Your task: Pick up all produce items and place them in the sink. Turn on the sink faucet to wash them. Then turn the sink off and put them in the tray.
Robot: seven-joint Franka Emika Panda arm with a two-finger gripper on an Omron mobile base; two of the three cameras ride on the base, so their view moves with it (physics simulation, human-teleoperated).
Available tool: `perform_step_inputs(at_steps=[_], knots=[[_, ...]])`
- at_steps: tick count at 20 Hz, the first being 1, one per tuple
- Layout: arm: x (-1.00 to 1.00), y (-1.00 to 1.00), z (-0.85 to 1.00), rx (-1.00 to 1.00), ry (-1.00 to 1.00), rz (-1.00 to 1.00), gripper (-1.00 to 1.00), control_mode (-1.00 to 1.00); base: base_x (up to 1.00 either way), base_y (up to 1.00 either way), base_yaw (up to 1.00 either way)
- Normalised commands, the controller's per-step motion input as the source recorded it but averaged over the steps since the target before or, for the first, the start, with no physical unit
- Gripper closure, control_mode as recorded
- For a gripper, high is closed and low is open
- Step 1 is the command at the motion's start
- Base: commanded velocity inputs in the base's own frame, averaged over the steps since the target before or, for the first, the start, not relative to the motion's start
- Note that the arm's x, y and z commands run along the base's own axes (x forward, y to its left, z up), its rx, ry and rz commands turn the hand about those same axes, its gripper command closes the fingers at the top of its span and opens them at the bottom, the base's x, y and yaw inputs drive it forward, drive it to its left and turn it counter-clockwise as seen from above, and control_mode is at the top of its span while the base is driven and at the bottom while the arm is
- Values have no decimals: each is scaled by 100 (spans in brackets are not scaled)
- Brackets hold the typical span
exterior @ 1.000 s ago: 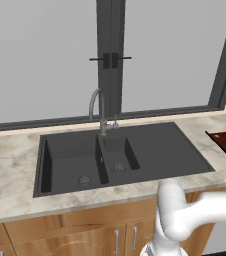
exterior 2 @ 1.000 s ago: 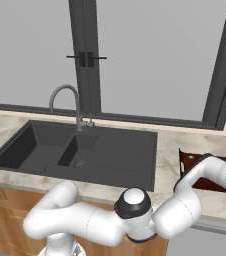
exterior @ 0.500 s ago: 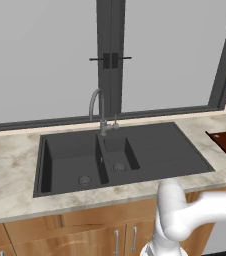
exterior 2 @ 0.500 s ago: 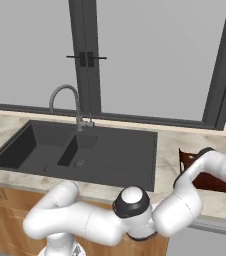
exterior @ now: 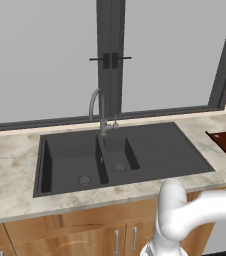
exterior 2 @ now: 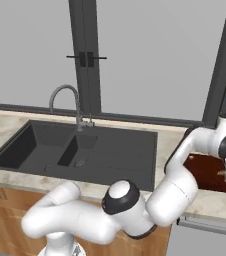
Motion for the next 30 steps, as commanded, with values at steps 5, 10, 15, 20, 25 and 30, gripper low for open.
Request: perform_step_inputs(at_steps=[5, 10, 15, 20, 25, 30], knots=[[-3, 85, 49, -5, 1, 0, 100, -100, 0, 0, 0], [-2, 10, 2, 0, -1, 0, 100, -100, 0, 0, 0], [-4, 28, 10, 0, -8, 18, 100, -100, 0, 0, 0], [0, 61, 17, -2, -1, 29, 100, -100, 0, 0, 0], [0, 89, 8, -3, 0, 28, 100, -100, 0, 0, 0], [0, 98, 5, -2, 0, 24, 100, -100, 0, 0, 0]])
